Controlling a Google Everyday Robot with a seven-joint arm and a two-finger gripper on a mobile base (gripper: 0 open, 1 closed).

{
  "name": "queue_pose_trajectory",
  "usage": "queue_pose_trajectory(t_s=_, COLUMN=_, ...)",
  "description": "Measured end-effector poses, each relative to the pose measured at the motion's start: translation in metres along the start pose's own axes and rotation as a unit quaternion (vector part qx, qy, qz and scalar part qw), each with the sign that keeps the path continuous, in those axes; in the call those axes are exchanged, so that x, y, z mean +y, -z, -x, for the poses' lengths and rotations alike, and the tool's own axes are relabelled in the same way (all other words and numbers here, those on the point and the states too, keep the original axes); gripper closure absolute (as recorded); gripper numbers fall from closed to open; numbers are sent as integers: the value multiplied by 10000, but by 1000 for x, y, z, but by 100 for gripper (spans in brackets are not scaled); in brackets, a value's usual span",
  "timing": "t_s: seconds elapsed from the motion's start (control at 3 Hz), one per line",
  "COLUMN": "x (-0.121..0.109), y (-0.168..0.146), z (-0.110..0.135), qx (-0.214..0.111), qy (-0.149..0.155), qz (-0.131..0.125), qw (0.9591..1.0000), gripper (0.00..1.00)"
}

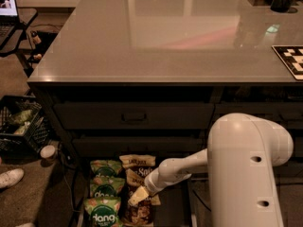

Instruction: Pick brown chip bag from bottom drawer and place on counter

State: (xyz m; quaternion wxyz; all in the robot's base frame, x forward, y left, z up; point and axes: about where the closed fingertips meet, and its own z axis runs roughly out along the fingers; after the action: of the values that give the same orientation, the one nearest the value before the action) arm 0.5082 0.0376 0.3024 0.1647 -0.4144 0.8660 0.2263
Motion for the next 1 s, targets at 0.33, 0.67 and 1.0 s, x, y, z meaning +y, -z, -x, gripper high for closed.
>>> queue_pose_trajectory(t_s=0.33, x=-2, y=-14, z=-7, qx=104, qy=-34, qz=76, qw=9999, gripper=0)
queue_pose_trajectory(t_s=0.67, x=-6, y=-22, z=-13, qx=205, qy=-167, qz=61, qw=9996, gripper=18)
queue_pose_trajectory(t_s=1.0, x=-6, y=-23, z=-13, qx=209, qy=-169, qz=61, qw=9996, gripper=41)
